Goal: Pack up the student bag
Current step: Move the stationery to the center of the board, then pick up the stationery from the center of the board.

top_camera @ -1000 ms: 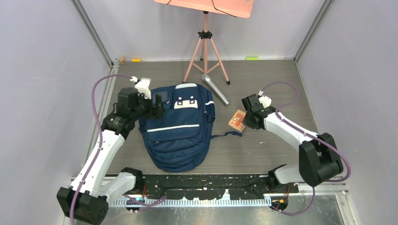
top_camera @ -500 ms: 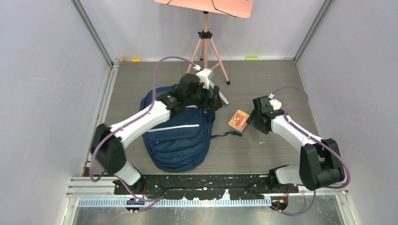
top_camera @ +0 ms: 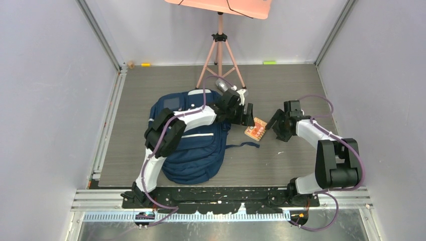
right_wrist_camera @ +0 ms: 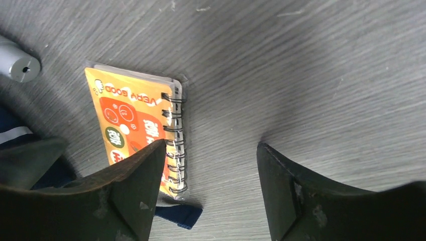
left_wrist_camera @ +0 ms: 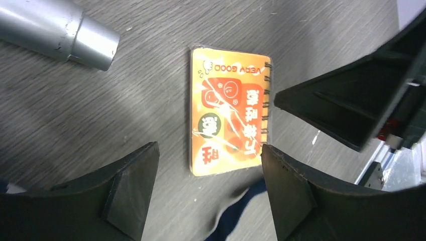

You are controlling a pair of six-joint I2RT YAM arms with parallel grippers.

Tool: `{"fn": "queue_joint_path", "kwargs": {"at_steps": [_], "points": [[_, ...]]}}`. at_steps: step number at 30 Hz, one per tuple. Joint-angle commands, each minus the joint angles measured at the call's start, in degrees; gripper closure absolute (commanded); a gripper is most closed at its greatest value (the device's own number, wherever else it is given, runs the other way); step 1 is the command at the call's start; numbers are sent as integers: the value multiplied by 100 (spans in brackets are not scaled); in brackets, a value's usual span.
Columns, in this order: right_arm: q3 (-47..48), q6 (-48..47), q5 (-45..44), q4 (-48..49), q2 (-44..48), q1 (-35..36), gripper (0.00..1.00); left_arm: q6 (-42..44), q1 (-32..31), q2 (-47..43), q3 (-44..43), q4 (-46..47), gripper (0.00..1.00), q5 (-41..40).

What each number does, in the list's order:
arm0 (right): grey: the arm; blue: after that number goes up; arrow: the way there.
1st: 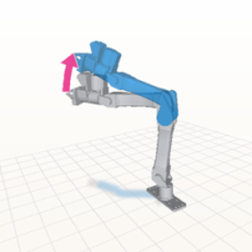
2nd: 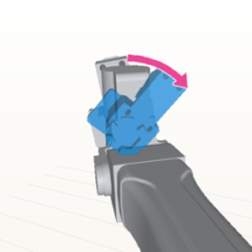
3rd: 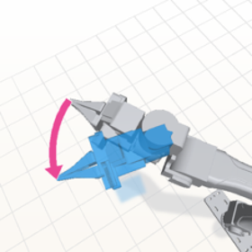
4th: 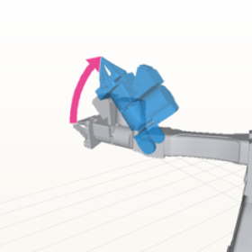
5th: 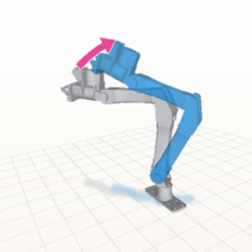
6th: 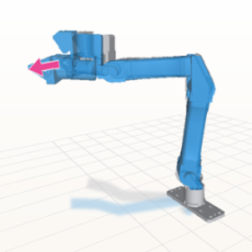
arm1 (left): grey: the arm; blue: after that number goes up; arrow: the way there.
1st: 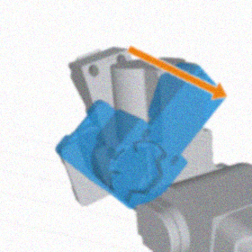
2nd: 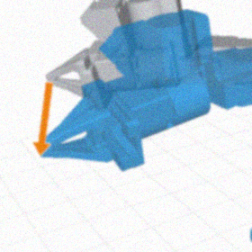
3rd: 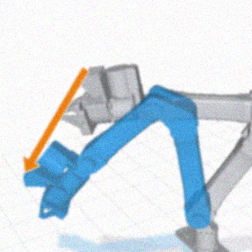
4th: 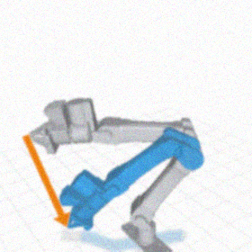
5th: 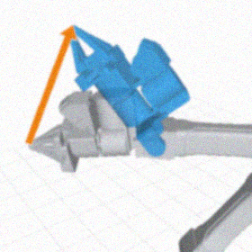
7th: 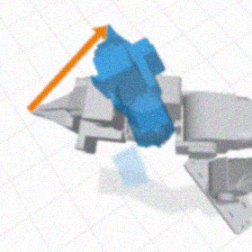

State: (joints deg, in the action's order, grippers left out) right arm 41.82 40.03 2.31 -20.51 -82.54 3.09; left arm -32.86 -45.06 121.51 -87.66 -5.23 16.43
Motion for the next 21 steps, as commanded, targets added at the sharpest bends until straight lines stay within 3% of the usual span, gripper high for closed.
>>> {"fn": "queue_joint_path", "kwargs": {"at_steps": [1, 3, 11, 21], "points": [[247, -544, 190, 294, 147, -52, 25, -93, -21, 352, -357, 248, 24, 202], [381, -649, 85, 324, 144, -54, 17, -104, -21, 554, -485, 167, 24, 279], [804, -254, 385, 74, -546, -47, 18, -262, -64, 744, -329, 266, 30, 544], [311, 348, 1319, 1071, -1140, -47, 28, -160, -76, 754, 121, 268, 60, 704]]}}
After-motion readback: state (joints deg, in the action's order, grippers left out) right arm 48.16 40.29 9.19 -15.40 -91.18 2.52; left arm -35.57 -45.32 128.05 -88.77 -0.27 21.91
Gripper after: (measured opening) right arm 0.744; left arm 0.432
